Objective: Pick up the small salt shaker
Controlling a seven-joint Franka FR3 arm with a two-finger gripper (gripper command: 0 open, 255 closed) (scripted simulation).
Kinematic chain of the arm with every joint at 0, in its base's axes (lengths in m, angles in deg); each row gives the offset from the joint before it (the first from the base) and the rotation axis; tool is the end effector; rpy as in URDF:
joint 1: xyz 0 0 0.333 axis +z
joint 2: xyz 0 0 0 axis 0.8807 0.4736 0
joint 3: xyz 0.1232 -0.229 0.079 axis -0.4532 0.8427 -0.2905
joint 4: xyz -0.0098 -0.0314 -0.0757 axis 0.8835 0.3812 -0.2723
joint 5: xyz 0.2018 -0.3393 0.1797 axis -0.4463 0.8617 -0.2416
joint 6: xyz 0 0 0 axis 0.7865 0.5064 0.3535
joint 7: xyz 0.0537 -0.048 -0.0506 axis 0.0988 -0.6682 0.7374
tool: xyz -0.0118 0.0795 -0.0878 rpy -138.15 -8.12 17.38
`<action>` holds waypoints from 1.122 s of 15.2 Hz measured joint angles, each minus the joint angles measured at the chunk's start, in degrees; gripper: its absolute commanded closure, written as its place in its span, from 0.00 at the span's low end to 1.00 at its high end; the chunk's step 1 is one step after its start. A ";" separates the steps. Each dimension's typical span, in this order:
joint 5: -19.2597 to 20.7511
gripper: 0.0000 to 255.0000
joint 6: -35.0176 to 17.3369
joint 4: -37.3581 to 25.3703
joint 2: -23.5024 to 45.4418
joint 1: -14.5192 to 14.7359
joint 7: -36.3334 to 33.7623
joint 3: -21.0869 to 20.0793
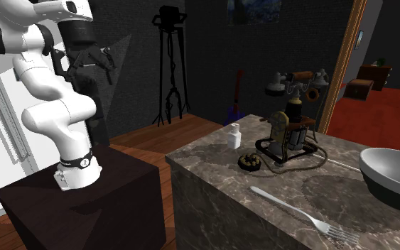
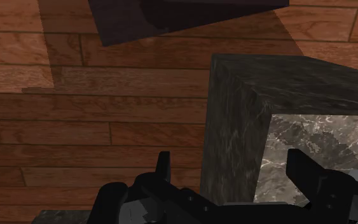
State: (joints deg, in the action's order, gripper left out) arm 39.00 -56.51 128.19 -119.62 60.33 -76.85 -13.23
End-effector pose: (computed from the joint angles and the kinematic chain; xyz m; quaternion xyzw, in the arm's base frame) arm 0.3798 -0.0380 0.5966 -0.9931 0.0887 -0.0765 0.0109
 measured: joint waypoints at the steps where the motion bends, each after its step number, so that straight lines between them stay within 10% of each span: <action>1: 0.00 0.00 0.00 0.00 0.00 0.00 0.00 0.00; 17: -3.54 0.00 -22.15 1.35 16.46 1.68 -20.60 -17.15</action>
State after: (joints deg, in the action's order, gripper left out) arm 35.46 -78.66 129.54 -103.16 62.01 -97.46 -30.38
